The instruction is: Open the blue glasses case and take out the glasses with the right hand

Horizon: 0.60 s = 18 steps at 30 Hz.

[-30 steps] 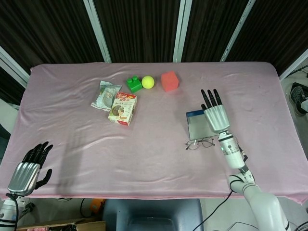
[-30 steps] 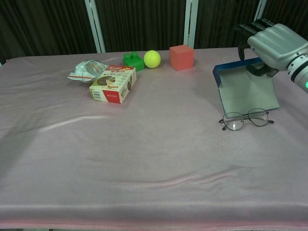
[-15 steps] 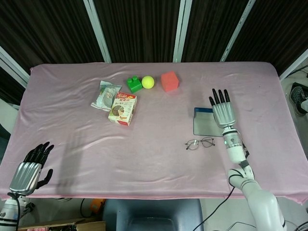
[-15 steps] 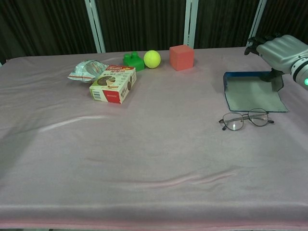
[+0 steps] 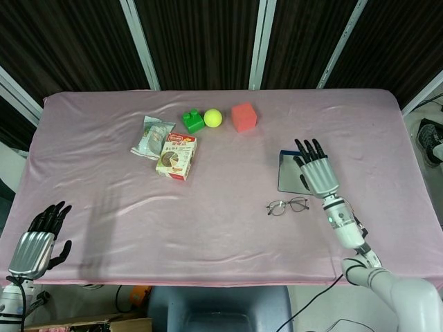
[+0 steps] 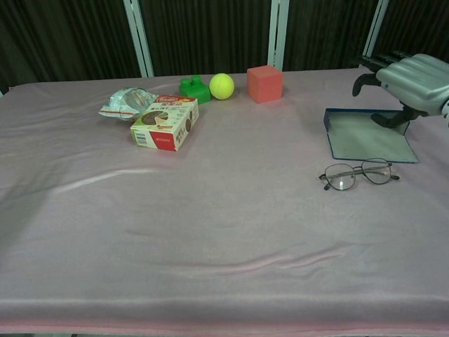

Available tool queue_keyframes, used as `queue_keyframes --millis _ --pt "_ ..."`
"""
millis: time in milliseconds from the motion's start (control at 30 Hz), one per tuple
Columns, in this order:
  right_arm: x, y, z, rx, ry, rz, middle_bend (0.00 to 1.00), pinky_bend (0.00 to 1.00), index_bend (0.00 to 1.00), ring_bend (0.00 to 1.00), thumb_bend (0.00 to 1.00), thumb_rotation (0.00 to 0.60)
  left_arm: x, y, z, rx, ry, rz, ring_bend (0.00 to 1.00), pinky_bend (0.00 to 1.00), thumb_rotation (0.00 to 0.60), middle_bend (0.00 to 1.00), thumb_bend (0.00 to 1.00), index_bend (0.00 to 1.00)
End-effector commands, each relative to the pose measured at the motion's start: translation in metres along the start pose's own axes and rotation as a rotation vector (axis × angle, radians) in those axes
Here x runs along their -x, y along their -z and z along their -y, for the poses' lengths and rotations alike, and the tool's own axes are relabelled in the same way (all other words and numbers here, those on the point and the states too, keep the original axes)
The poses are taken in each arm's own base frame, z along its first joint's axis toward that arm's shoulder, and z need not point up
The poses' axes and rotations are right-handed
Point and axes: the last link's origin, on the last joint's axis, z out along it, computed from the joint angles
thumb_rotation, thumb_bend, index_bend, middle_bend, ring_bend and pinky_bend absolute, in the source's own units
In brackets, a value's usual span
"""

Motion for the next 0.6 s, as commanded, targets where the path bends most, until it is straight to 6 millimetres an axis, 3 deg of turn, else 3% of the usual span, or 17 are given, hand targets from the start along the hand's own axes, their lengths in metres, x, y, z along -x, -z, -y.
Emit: queue_keyframes --millis 33,167,600 --pt "-0.01 0.044 -0.002 -0.116 -0.04 0.046 0.04 0.0 0.55 0.02 0.51 0.6 0.0 0.001 -0.001 0.004 0.0 0.002 0.0 0.14 0.6 0.0 0.42 0.0" --pt "-0.008 0.052 0.004 -0.12 -0.099 0.118 0.04 0.0 0.57 0.0 0.51 0.6 0.001 0.002 -0.002 0.008 -0.009 0.003 0.0 0.14 0.6 0.0 0.42 0.0" --pt "0.018 0.048 0.021 -0.135 -0.099 0.203 0.04 0.0 0.6 0.0 0.52 0.6 0.0 0.003 -0.002 0.011 -0.002 0.0 0.0 0.14 0.6 0.0 0.42 0.0"
